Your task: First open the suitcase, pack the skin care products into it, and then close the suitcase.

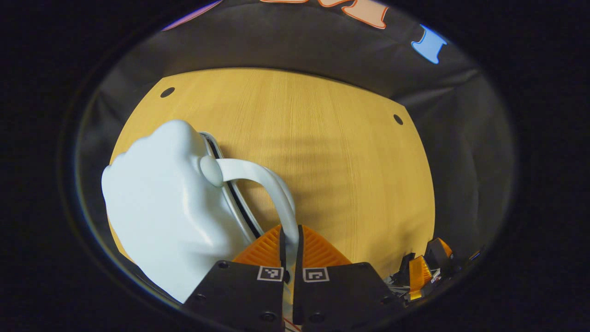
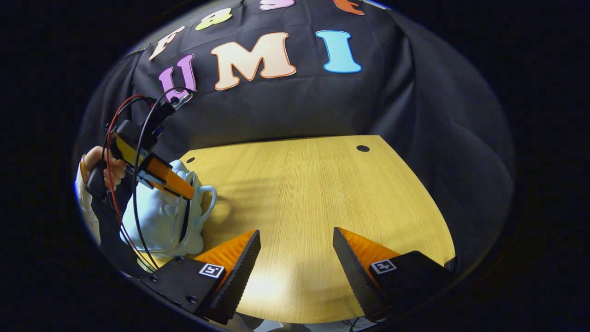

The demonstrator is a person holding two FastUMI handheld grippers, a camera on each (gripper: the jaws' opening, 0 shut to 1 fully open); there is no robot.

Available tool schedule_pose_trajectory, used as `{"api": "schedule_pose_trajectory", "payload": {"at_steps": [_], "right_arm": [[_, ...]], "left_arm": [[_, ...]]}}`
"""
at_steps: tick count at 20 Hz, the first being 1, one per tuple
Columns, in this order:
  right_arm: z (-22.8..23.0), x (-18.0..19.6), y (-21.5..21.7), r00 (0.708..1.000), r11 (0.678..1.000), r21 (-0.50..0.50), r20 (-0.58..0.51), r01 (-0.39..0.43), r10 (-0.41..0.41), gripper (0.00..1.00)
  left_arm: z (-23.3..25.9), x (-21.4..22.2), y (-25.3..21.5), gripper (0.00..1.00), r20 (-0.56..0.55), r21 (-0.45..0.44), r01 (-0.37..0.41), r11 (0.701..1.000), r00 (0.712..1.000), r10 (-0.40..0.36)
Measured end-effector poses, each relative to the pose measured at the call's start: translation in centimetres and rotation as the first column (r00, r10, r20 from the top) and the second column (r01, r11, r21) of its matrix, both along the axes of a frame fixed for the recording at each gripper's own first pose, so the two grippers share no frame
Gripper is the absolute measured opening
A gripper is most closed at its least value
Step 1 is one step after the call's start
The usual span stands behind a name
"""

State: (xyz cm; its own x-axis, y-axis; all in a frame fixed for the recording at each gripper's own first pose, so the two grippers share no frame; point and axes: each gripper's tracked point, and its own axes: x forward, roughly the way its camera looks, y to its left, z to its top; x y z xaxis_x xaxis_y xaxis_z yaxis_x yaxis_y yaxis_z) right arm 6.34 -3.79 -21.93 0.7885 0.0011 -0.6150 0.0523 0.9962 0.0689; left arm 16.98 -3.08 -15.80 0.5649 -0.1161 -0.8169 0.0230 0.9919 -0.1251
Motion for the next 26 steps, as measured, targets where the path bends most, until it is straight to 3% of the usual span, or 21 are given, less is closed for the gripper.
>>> {"api": "schedule_pose_trajectory", "payload": {"at_steps": [1, 2, 6, 10, 12, 13, 14, 15, 19, 21, 23, 24, 25, 26], "right_arm": [[0.0, 0.1, -0.2, 1.000, 1.000, 0.000, 0.002, 0.002, -0.002, 0.99], [0.1, 0.1, -0.5, 1.000, 1.000, 0.002, 0.002, 0.004, -0.004, 0.95], [0.3, 0.2, -2.3, 1.000, 1.000, 0.012, 0.013, 0.018, -0.018, 0.99], [0.5, 0.4, -3.2, 1.000, 1.000, 0.020, 0.017, 0.020, -0.020, 0.99], [0.5, 0.6, -3.3, 1.000, 1.000, 0.027, 0.020, 0.014, -0.015, 0.99], [0.5, 0.6, -3.3, 1.000, 1.000, 0.030, 0.021, 0.009, -0.009, 0.95], [0.5, 0.7, -3.2, 1.000, 1.000, 0.031, 0.022, 0.003, -0.003, 0.99], [0.5, 0.7, -3.1, 1.000, 1.000, 0.031, 0.024, -0.004, 0.003, 0.99], [1.0, 1.0, -2.8, 0.999, 0.999, 0.045, 0.036, -0.023, 0.022, 0.95], [1.1, 0.8, -2.5, 0.999, 0.998, 0.046, 0.036, -0.039, 0.038, 0.99], [1.3, 0.6, -2.2, 0.998, 0.997, 0.042, 0.039, -0.059, 0.057, 0.95], [1.5, 0.5, -2.0, 0.997, 0.997, 0.041, 0.042, -0.067, 0.065, 0.99], [1.6, 0.3, -1.9, 0.996, 0.996, 0.041, 0.044, -0.073, 0.072, 0.95], [1.7, 0.2, -1.8, 0.996, 0.996, 0.043, 0.047, -0.079, 0.077, 0.99]], "left_arm": [[-0.1, 0.1, 0.0, 0.02, -0.004, 0.014, -0.006, 1.000, 1.000, 0.006], [-0.5, 0.4, -0.1, 0.02, -0.008, 0.028, -0.012, 1.000, 1.000, 0.012], [-1.5, 1.0, -0.3, 0.06, -0.013, 0.087, -0.029, 0.996, 0.999, 0.030], [-1.4, 0.5, -0.7, 0.18, 0.003, 0.116, -0.016, 0.993, 1.000, 0.016], [-1.2, -0.8, -1.1, 0.39, 0.002, 0.112, 0.003, 0.994, 1.000, -0.003], [-1.1, -0.5, -1.4, 0.61, 0.019, 0.116, 0.007, 0.993, 1.000, -0.010], [-1.1, -1.0, -1.6, 0.84, 0.020, 0.121, 0.009, 0.993, 1.000, -0.011], [-0.8, -1.3, -2.0, 0.93, 0.027, 0.129, 0.012, 0.992, 1.000, -0.016], [0.1, -4.0, -4.0, 0.96, 0.040, 0.090, 0.035, 0.995, 0.998, -0.039], [0.3, -5.4, -4.9, 0.96, 0.049, 0.067, 0.035, 0.997, 0.998, -0.039], [0.5, -6.6, -5.4, 0.96, 0.057, 0.049, 0.033, 0.998, 0.998, -0.036], [0.7, -7.2, -5.6, 0.96, 0.066, 0.046, 0.027, 0.999, 0.997, -0.030], [1.0, -7.7, -5.6, 0.96, 0.077, 0.045, 0.023, 0.999, 0.997, -0.027], [1.2, -8.3, -5.7, 0.96, 0.087, 0.046, 0.015, 0.999, 0.996, -0.019]]}}
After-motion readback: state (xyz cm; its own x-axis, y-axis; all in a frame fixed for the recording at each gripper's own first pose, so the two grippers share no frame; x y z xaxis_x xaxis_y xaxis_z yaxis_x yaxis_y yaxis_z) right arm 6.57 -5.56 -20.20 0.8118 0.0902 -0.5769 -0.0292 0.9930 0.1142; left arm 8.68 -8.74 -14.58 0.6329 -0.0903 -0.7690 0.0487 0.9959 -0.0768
